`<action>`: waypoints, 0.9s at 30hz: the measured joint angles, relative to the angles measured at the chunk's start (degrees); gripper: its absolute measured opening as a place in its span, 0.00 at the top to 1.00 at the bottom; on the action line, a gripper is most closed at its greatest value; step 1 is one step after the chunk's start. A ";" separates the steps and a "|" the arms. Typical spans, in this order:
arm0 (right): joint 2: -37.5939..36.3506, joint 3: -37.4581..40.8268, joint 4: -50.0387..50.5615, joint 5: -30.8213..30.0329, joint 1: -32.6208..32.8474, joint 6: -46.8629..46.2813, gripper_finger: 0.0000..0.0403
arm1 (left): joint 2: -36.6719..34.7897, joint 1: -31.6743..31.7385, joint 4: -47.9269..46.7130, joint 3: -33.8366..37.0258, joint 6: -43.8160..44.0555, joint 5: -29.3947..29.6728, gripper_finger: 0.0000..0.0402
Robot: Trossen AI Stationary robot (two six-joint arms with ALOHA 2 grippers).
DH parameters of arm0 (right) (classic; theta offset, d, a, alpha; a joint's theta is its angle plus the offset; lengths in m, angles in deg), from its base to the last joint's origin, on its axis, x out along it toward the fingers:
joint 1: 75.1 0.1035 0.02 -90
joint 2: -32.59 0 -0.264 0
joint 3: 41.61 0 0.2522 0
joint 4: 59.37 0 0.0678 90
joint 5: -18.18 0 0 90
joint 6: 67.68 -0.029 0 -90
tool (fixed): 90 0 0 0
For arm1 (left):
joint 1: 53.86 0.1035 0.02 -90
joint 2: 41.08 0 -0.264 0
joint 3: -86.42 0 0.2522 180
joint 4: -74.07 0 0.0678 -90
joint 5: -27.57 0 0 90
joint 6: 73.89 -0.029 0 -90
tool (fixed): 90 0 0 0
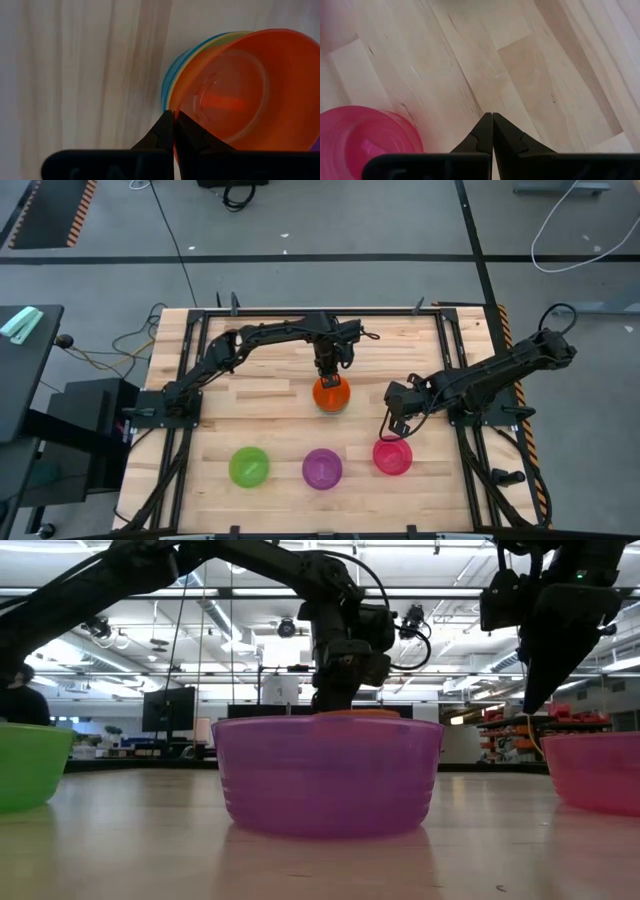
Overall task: Nest bowls inside each other
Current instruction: Stack the orange bowl on top of the yellow bowl
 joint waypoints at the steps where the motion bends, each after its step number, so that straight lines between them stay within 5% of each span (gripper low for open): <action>1: 0.00 0.00 0.02 0.00 0.00 0.00 0.97 | 0.00 -0.02 0.00 0.00 0.00 0.00 0.98; 17: 0.00 -0.02 0.02 0.00 0.00 0.00 0.97 | 0.00 0.00 1.51 0.00 0.03 0.00 0.97; 27: 0.00 -0.02 -0.42 0.00 0.00 0.00 0.97 | -0.02 0.00 0.69 0.00 1.76 0.00 0.85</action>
